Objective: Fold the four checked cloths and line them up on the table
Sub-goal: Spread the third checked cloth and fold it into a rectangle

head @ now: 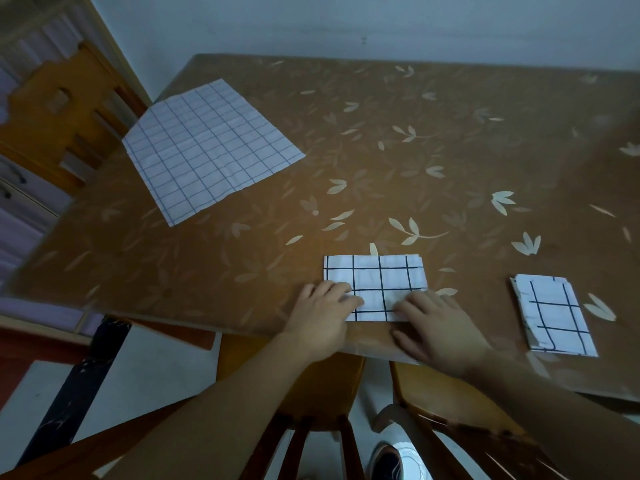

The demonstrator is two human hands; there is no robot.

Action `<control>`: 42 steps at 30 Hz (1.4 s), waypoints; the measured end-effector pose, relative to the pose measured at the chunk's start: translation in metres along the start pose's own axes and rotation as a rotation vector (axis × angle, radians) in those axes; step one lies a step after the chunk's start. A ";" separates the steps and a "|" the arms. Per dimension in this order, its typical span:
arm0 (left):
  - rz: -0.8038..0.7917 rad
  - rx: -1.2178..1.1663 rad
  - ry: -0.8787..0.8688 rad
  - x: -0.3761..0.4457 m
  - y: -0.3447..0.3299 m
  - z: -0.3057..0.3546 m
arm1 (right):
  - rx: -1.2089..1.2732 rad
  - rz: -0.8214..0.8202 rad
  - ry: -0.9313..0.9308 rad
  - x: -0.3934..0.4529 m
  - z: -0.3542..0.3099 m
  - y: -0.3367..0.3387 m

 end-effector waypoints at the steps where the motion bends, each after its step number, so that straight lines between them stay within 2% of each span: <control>1: 0.025 -0.021 0.011 0.000 -0.003 0.000 | -0.022 0.020 0.046 0.005 -0.003 -0.001; 5: 0.087 -0.030 0.013 -0.001 -0.008 0.000 | -0.174 0.075 0.193 0.028 -0.014 -0.004; 7: 0.101 -0.019 0.018 0.002 -0.008 0.000 | -0.199 0.063 0.205 0.035 -0.018 0.001; 9: 0.123 -0.055 0.013 0.003 -0.008 0.005 | -0.153 0.081 0.181 0.038 -0.020 0.007; 13: 0.305 -0.027 -0.040 0.010 -0.004 0.015 | 0.081 0.118 0.095 0.035 -0.027 0.024; 18: 0.198 -0.068 -0.060 0.014 0.035 0.018 | 0.088 -0.009 0.013 0.032 -0.018 0.049; 20: 0.123 -0.209 -0.038 0.013 0.058 0.017 | 0.115 -0.111 -0.032 0.036 -0.011 0.069; 23: 0.050 -0.625 0.025 0.011 0.089 0.003 | 0.432 -0.240 -0.104 0.037 0.005 0.098; 26: 0.137 -1.155 0.153 0.012 0.104 -0.009 | 1.067 -0.198 -0.235 0.032 0.022 0.115; 28: 0.129 -1.512 0.216 0.015 0.101 -0.008 | 1.490 -0.176 -0.354 0.029 0.023 0.115; 29: 0.083 -1.606 0.229 0.014 0.098 -0.005 | 1.623 -0.155 -0.412 0.028 0.022 0.113; 31: -0.037 -1.660 0.232 0.014 0.087 0.003 | 1.733 -0.109 -0.515 0.027 0.020 0.105; 33: -0.097 -1.641 0.256 0.012 0.077 0.013 | 1.696 -0.130 -0.561 0.024 0.017 0.094; 37: -0.057 -1.421 0.378 0.019 0.058 0.022 | 1.505 -0.184 -0.587 0.016 0.018 0.078; 42: -0.075 -1.466 0.530 0.020 0.037 0.023 | 1.339 -0.205 -0.716 0.012 0.029 0.057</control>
Point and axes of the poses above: each hand's wrist, its own x-axis towards the middle knuckle, its own y-axis out of the back of the hand, z = x × y, the point moved 1 cm from there along x, towards the middle knuckle, and after that the axes turned 7 degrees about -z, right-handed, at the moved point
